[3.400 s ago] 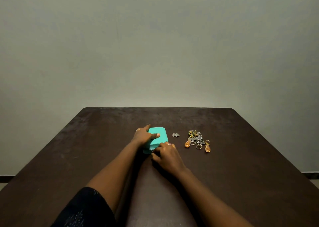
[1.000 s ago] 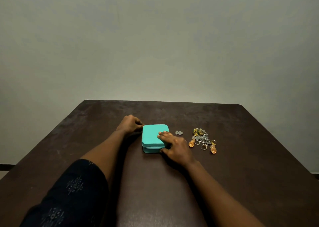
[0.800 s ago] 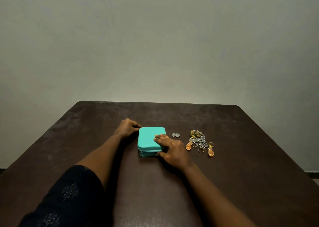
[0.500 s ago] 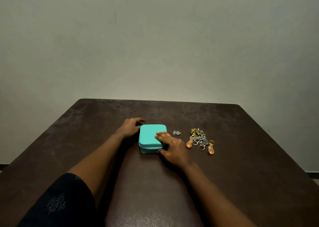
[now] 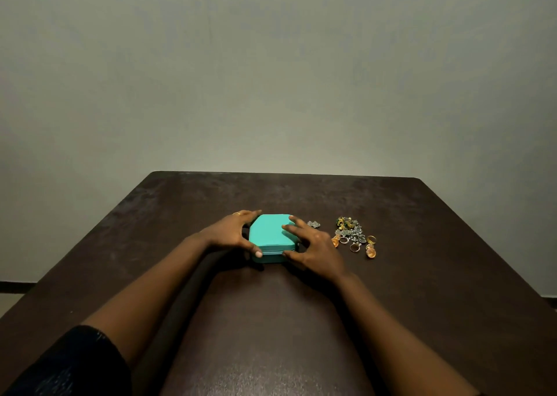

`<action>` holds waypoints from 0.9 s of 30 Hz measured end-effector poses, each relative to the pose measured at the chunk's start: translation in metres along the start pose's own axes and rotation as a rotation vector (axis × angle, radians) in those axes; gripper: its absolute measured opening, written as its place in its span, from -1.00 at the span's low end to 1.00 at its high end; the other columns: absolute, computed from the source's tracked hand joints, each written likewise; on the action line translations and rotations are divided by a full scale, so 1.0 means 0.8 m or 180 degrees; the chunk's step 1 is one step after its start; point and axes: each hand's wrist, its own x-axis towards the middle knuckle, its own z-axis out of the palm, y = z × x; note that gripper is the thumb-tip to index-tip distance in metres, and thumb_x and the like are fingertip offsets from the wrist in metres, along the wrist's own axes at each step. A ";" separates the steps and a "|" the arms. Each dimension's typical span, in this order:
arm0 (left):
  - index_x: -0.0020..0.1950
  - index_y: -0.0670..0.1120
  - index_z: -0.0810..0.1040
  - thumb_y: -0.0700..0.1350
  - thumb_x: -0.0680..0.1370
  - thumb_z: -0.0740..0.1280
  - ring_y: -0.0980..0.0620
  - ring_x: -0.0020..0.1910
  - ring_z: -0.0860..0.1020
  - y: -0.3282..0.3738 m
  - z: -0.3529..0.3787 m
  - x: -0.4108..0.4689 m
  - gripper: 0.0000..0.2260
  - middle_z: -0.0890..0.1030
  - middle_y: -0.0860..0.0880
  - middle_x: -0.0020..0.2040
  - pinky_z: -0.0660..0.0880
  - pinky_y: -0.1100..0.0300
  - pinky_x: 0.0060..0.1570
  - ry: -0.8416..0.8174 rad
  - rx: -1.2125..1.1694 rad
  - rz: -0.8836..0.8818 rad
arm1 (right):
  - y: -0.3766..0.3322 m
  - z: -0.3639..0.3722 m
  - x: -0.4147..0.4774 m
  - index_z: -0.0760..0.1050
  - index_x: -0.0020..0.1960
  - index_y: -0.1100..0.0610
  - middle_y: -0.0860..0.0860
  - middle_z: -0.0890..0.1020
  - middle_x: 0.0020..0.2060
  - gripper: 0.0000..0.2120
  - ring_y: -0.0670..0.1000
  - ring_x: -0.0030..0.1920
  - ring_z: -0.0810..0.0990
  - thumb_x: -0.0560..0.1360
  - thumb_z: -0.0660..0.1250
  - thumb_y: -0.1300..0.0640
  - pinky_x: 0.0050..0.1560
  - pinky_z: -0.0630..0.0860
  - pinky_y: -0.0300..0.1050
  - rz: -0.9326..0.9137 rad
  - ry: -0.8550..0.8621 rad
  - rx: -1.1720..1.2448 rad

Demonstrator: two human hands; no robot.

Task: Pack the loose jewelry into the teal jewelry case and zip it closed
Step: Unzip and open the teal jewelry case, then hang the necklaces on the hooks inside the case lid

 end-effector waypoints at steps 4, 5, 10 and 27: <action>0.52 -0.05 0.16 0.20 0.25 0.51 0.02 0.40 0.31 0.004 -0.007 -0.001 -0.04 0.27 -0.02 0.48 0.24 0.30 0.28 0.0058 0.0170 -0.0006 | -0.003 -0.005 -0.005 0.32 0.42 0.05 0.00 0.34 0.43 -0.26 -0.07 0.42 0.32 0.31 0.52 0.18 0.41 0.18 -0.34 0.0128 -0.0120 0.0116; 0.51 -0.05 0.22 0.30 0.18 0.45 0.05 0.38 0.35 0.005 -0.009 -0.002 -0.01 0.32 0.00 0.46 0.26 0.31 0.26 0.0103 0.0100 -0.0008 | -0.003 -0.006 -0.006 0.25 0.46 0.02 0.00 0.32 0.44 -0.19 -0.08 0.43 0.29 0.30 0.53 0.19 0.37 0.14 -0.41 0.0207 -0.0200 0.0147; 0.34 -0.01 0.47 0.36 0.20 0.30 0.14 0.14 0.50 0.001 -0.017 -0.006 -0.22 0.55 0.08 0.19 0.39 0.28 0.16 0.0408 -0.0671 0.0023 | -0.007 -0.003 -0.008 0.05 0.52 -0.04 0.03 0.45 0.35 -0.02 -0.14 0.28 0.42 0.29 0.53 0.26 0.06 0.28 -0.59 0.0703 -0.0202 0.0724; -0.28 -0.18 0.52 0.26 0.58 -0.03 0.04 -0.47 0.43 -0.021 0.003 0.026 -0.39 0.50 -0.07 -0.41 0.34 0.23 -0.44 0.1334 -0.1832 -0.0914 | -0.009 0.008 0.003 0.28 0.41 0.04 0.01 0.49 0.30 -0.16 -0.12 0.21 0.49 0.22 0.59 0.19 0.12 0.50 -0.34 0.0741 -0.0596 0.0998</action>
